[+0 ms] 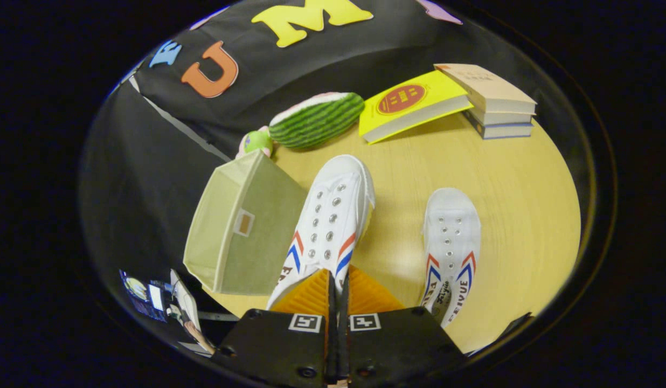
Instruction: Open the storage box then place both shoes into the box .Put the left shoe in first, then the right shoe, with the right side of both shoes facing outward in a uniform manner.
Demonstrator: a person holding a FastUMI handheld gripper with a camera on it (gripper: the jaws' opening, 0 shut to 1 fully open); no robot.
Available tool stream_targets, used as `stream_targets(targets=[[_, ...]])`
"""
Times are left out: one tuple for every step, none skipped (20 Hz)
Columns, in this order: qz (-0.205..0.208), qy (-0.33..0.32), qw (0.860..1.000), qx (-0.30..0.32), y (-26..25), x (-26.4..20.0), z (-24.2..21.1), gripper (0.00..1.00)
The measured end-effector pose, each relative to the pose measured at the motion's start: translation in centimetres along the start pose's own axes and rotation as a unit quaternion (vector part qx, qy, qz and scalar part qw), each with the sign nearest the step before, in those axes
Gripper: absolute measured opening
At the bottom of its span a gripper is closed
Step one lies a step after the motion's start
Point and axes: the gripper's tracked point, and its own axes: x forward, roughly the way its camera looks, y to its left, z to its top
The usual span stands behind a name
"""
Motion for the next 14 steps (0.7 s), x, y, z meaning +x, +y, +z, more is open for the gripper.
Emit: stream_targets(targets=[[0.005,-0.004,1.000,-0.001,1.5,-0.8,0.6,0.06],[0.013,-0.007,1.000,-0.002,3.2,-1.3,1.1,0.06],[0.022,-0.009,1.000,-0.002,4.9,-1.9,1.6,0.06],[0.031,-0.013,0.999,0.000,6.5,-2.3,2.1,0.06],[0.038,-0.020,0.999,-0.002,8.1,-2.6,2.6,0.05],[0.042,-0.027,0.999,-0.004,9.6,-2.7,3.1,0.05],[0.044,-0.034,0.998,-0.007,11.0,-2.6,3.4,0.06],[0.048,-0.038,0.998,-0.007,12.5,-2.2,3.5,0.06],[0.057,-0.042,0.997,-0.009,14.1,-1.6,3.6,0.06],[0.065,-0.042,0.997,-0.012,15.5,-0.7,3.7,0.05],[0.073,-0.045,0.996,-0.012,16.8,0.3,3.6,0.05],[0.078,-0.044,0.996,-0.006,17.9,1.5,3.4,0.06],[0.082,-0.044,0.996,0.000,19.0,2.8,3.3,0.05],[0.082,-0.041,0.996,0.004,19.8,4.1,3.0,0.05]])
